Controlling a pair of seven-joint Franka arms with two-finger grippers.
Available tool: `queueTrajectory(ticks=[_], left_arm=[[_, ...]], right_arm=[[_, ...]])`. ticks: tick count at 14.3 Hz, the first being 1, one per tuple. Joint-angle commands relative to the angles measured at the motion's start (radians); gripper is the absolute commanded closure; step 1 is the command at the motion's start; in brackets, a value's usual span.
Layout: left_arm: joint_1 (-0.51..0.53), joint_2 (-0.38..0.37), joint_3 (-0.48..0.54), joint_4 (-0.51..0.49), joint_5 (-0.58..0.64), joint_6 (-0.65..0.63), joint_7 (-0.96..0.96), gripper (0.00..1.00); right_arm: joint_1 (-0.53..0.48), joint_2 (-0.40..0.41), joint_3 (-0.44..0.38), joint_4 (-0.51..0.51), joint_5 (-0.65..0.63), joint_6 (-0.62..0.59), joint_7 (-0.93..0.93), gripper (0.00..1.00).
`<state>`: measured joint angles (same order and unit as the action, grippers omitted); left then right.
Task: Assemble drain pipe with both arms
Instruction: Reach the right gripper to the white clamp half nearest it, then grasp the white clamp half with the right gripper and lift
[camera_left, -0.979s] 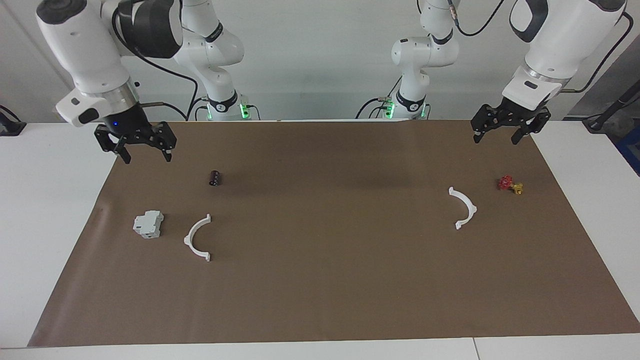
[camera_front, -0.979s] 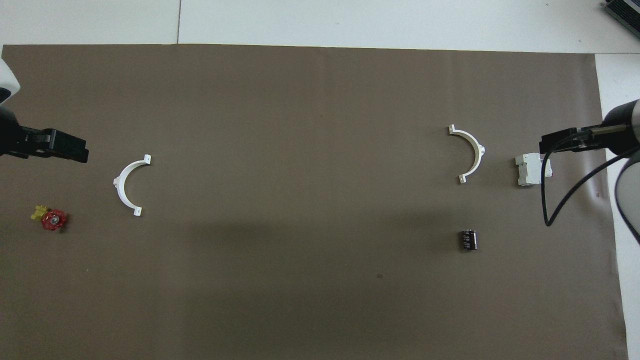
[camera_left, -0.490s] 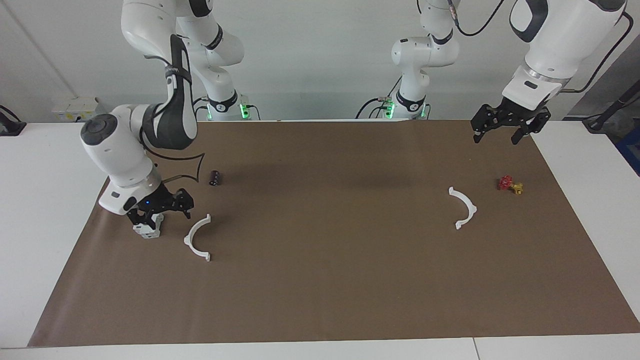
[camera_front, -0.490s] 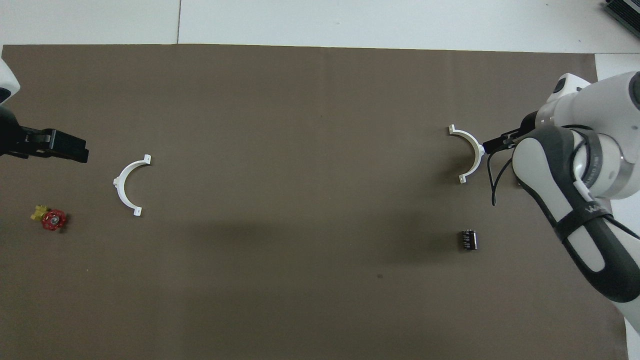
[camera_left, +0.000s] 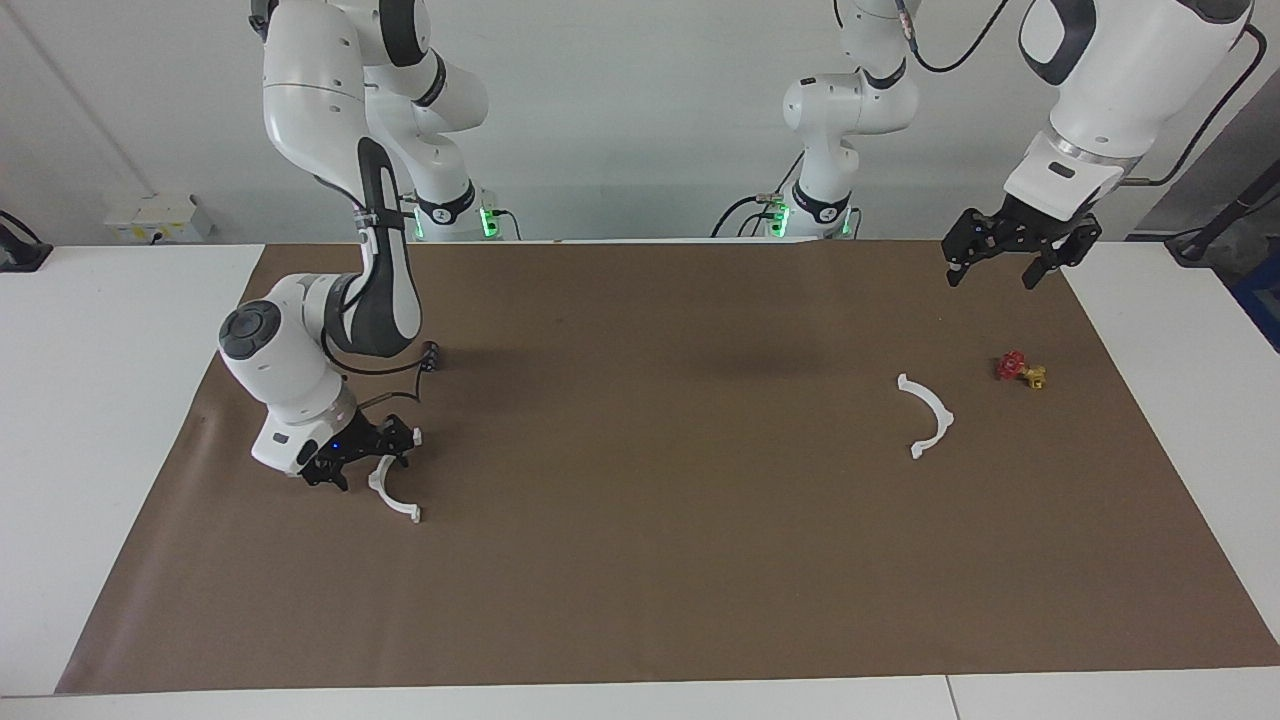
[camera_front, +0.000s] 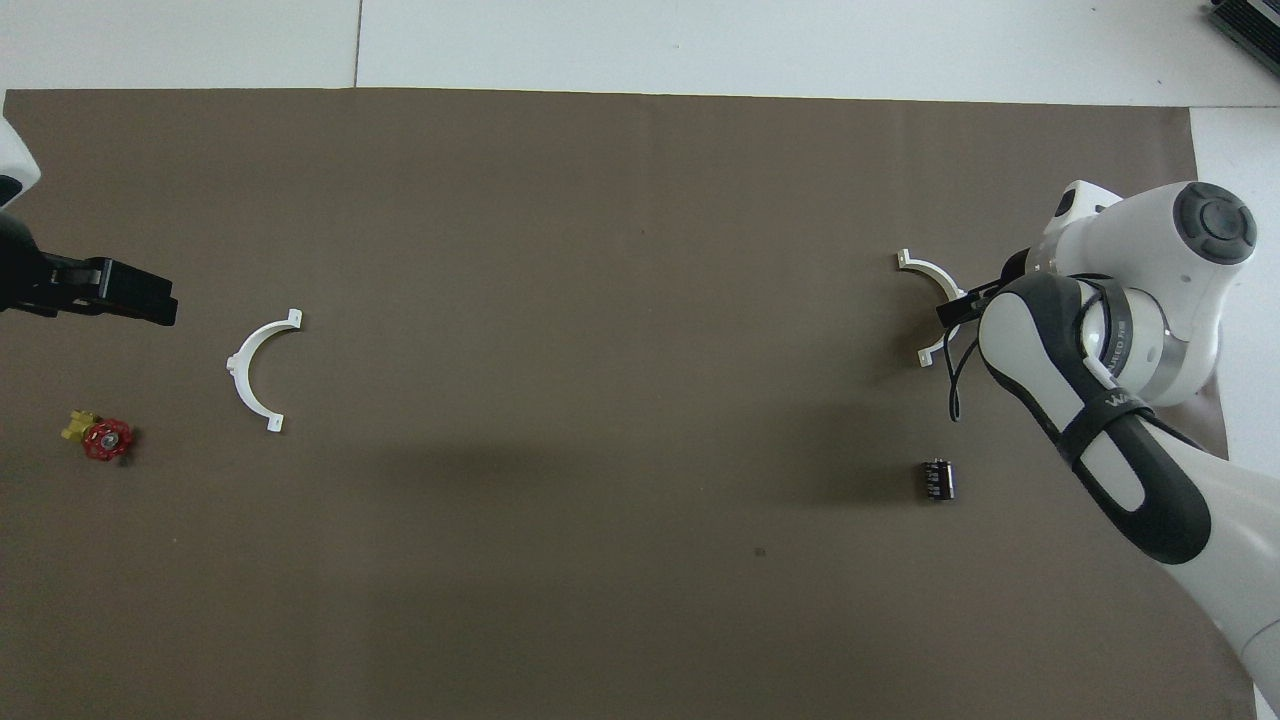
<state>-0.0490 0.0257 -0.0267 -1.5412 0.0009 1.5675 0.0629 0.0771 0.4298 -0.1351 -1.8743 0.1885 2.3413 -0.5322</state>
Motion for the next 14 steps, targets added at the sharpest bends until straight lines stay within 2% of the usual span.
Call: queueTrajectory(ticks=[1,2,4,7,9,11,14], left_arm=[[-0.009,-0.027,0.007,-0.031,-0.009,0.006,-0.006,0.0],[-0.009,-0.027,0.007,-0.031,-0.009,0.006,-0.006,0.0],[-0.009,-0.027,0.007,-0.031,-0.009,0.006,-0.005,0.0],[-0.009,-0.027,0.007,-0.031,-0.009,0.006,-0.006,0.0],[-0.009,-0.027,0.007,-0.031,-0.009,0.006,-0.006,0.0],[-0.009,-0.029,0.007,-0.031,-0.009,0.006,-0.005,0.0],[-0.009,-0.027,0.007,-0.031,-0.009,0.006,-0.006,0.0]], right_arm=[[0.0,0.004,0.002,-0.009,0.034,0.042,-0.035,0.18],[0.003,0.007,0.002,-0.009,0.032,0.044,-0.037,0.36],[0.003,0.009,0.002,-0.011,0.029,0.047,-0.043,1.0],[0.006,0.009,0.0,0.018,0.032,0.032,0.009,1.0],[0.009,-0.002,0.0,0.091,0.014,-0.075,0.11,1.0],[0.065,-0.008,-0.004,0.164,0.009,-0.19,0.26,1.0],[0.199,-0.01,-0.001,0.217,-0.065,-0.24,0.583,1.0]])
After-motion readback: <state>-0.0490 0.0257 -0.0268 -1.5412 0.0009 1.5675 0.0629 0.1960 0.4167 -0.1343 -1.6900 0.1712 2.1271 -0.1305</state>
